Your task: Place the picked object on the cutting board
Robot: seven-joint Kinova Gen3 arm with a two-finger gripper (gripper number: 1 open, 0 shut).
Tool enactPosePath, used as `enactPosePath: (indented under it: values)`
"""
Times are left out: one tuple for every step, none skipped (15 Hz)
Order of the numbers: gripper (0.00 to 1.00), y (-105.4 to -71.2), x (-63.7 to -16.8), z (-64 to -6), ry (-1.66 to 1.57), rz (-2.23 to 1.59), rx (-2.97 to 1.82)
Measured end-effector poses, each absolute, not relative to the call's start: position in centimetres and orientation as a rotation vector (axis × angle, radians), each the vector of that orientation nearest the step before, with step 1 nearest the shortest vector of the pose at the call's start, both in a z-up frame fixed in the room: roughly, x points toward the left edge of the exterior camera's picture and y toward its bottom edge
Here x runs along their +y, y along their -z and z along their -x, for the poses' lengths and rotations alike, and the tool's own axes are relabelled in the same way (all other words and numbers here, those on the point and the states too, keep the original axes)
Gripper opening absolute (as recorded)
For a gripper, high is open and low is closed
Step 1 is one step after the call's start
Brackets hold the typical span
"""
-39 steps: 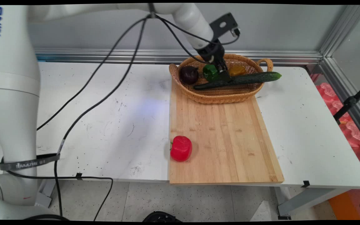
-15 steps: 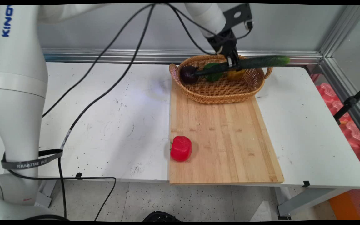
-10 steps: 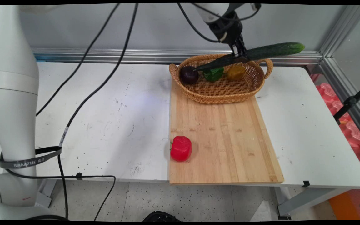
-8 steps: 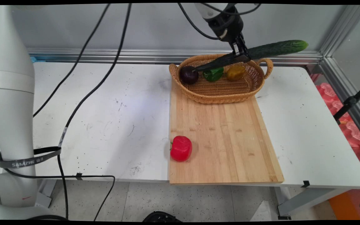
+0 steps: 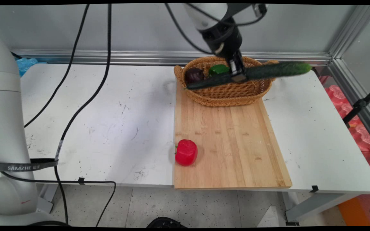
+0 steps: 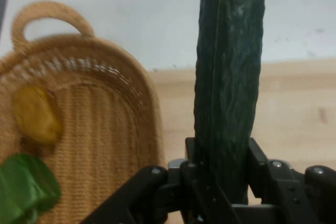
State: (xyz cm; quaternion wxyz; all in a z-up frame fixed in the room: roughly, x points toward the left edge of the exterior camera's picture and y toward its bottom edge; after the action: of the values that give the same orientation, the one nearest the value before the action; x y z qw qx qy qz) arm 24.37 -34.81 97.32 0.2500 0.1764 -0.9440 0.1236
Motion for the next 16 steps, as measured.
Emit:
enactPosePath:
  values:
    - [0.0, -96.9, -34.0, -24.3, -0.331, -0.476, -2.588]
    - [0.0, -96.5, -33.3, -24.3, -0.327, -0.472, -2.605]
    - [0.0, -96.0, -32.9, -24.2, -0.324, -0.468, -2.62]
    - [0.0, -95.3, -32.4, -24.0, -0.324, -0.46, -2.636]
    - [0.0, -94.6, -32.2, -23.8, -0.325, -0.451, -2.653]
    - [0.0, -93.9, -32.0, -23.6, -0.326, -0.445, -2.667]
    - [0.0, -93.1, -31.9, -23.4, -0.326, -0.438, -2.684]
    - [0.0, -92.2, -31.9, -23.1, -0.324, -0.432, -2.7]
    - [0.0, -91.4, -31.9, -22.8, -0.322, -0.428, -2.714]
    - [0.0, -90.3, -32.0, -22.3, -0.315, -0.426, -2.73]
    - [0.0, -89.5, -32.1, -21.9, -0.309, -0.424, -2.742]
    - [0.0, -88.6, -32.3, -21.5, -0.302, -0.422, -2.754]
    - [0.0, -87.8, -32.4, -21.1, -0.295, -0.42, -2.764]
    - [0.0, -87.0, -32.5, -20.7, -0.285, -0.42, -2.775]
    - [0.0, -86.3, -32.7, -20.4, -0.276, -0.419, -2.784]
    - [0.0, -85.6, -32.8, -20.0, -0.268, -0.418, -2.794]
